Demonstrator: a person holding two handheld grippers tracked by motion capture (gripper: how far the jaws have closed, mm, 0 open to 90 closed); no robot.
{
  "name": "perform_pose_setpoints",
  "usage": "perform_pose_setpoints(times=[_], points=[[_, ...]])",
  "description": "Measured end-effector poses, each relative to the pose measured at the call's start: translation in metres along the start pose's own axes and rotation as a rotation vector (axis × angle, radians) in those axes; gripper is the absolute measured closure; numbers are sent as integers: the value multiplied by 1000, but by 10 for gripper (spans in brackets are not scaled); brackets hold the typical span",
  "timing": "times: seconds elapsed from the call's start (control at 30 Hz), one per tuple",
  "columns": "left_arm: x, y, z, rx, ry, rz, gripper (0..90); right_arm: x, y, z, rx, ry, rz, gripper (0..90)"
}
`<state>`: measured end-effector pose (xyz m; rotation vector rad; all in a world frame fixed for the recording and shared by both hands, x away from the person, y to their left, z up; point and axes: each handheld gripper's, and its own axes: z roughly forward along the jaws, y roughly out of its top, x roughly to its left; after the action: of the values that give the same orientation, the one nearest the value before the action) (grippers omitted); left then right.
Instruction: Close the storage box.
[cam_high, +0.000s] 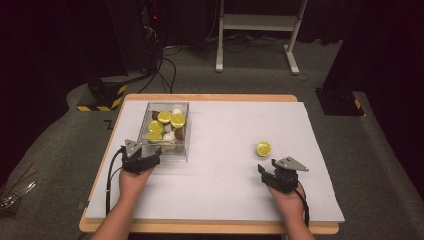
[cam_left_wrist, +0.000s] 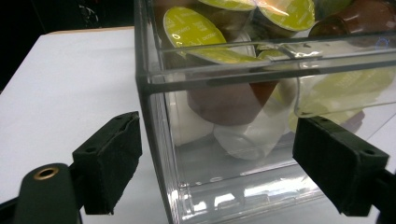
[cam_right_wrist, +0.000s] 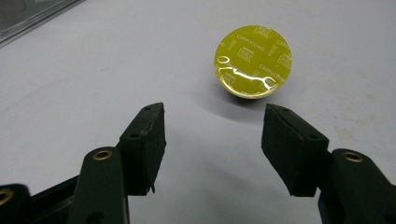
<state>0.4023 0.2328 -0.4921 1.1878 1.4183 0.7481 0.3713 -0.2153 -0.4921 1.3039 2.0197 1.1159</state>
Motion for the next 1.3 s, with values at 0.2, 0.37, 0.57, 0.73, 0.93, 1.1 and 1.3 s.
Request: perform_pose_setpoints(times=[0.2, 0.37, 0.57, 0.73, 0.93, 1.1, 1.3], points=[[0, 0, -4, 22, -5, 13, 159, 1, 0, 0, -1, 2, -3, 404], [1, 0, -9, 40, -12, 19, 158, 1, 1, 0, -3, 4, -9, 405], [6, -4, -17, 75, -20, 21, 173, 2, 1, 0, -2, 6, -10, 407], [10, -7, -26, 105, -27, 40, 179, 3, 1, 0, 0, 7, -13, 407], [13, -11, -38, 138, -48, 47, 181, 4, 1, 1, 2, 7, -22, 407], [17, -18, -49, 196, -54, 69, 183, 7, 1, 2, 9, 9, -23, 407], [20, -27, -61, 242, -35, 102, 183, 9, 0, 3, 15, 10, -36, 407]])
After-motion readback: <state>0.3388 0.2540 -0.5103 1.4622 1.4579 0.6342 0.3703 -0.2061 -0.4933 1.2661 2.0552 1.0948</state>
